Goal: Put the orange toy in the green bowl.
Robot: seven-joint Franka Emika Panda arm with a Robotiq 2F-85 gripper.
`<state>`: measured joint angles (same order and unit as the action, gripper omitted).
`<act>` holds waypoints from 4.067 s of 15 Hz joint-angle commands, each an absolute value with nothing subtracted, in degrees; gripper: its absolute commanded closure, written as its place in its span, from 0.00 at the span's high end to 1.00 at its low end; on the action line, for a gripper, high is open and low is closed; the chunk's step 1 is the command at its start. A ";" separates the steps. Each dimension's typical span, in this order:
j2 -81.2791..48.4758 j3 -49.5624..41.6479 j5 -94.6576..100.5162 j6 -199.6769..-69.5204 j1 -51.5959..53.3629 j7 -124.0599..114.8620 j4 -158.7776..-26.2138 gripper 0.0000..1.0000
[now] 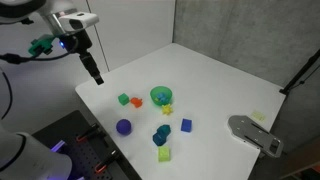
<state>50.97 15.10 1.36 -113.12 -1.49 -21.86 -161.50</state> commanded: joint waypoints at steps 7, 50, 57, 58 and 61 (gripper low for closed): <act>49.61 14.57 1.86 -112.81 -0.82 -22.30 -160.64 1.00; -16.41 6.32 -12.90 -134.68 4.54 -17.99 -124.49 1.00; -25.22 4.47 -9.25 -148.23 6.59 -15.58 -125.71 1.00; -26.46 4.23 -8.86 -149.93 6.92 -15.81 -125.74 1.00; -29.55 3.91 -8.70 -153.25 7.55 -15.92 -125.93 1.00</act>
